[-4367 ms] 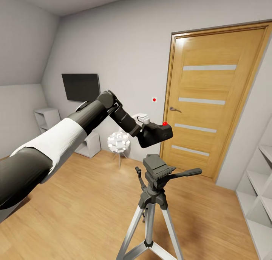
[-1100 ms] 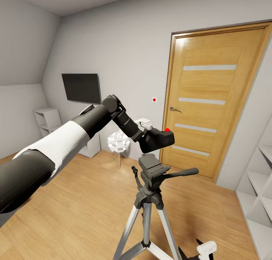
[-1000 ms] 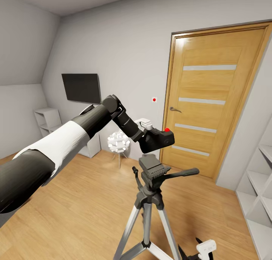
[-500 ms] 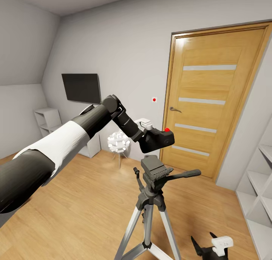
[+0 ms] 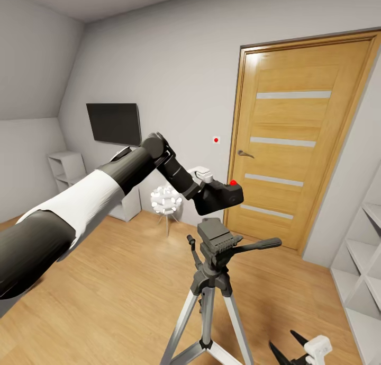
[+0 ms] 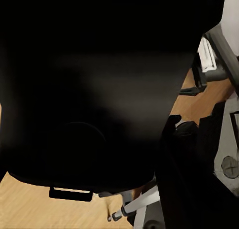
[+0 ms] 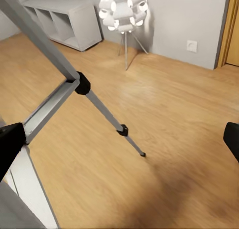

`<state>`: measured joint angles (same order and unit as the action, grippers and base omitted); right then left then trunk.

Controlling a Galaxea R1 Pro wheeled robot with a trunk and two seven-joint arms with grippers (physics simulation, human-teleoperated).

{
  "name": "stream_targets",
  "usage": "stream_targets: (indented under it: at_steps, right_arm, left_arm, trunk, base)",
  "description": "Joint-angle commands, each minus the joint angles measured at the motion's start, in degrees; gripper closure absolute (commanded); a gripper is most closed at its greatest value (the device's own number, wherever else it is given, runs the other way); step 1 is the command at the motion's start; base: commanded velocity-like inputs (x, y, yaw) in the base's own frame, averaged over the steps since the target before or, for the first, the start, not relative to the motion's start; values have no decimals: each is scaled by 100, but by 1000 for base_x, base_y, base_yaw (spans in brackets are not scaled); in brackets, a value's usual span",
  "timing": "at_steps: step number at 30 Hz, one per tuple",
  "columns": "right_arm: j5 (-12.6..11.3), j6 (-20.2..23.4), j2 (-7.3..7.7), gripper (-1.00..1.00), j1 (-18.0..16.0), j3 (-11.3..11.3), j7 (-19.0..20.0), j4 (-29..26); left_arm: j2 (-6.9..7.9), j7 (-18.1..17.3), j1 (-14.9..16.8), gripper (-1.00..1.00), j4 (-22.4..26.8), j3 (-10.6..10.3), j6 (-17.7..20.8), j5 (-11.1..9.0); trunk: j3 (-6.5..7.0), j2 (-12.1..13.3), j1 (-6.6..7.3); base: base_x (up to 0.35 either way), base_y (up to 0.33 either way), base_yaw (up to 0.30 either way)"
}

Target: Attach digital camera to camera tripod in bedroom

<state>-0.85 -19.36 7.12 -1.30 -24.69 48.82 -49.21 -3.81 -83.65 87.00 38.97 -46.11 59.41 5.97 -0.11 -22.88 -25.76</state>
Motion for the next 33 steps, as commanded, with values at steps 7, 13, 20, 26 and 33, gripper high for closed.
stream_targets:
  at_steps: [7,13,20,26,33]
  right_arm:
    - [148,-19,-55,-100,-2,-10,58,42]
    - [477,-31,-73,-100,-2,-9,65,132]
    - [539,-37,-181,-100,-5,-9,57,146]
    - [551,-41,-218,-100,-2,-9,25,157]
    - [551,-41,-243,-100,-2,-9,-248,165]
  left_arm:
    - [472,-322,-7,100,1807,-27,59,51]
    - [1069,-635,-7,100,2756,-43,59,40]
    - [1625,-635,-7,100,3140,-61,59,23]
    - [2001,-635,-16,100,3739,-318,59,7]
    - [2029,-635,-17,100,3583,-345,59,-176]
  trunk:
    - [-2,-4,-2]
    - [-2,-4,-2]
    - [-2,-4,-2]
    - [-2,-4,-2]
    - [-2,-4,-2]
  base:
    - [0,0,0]
    - [0,0,0]
    - [0,0,0]
    - [0,0,0]
    - [0,0,0]
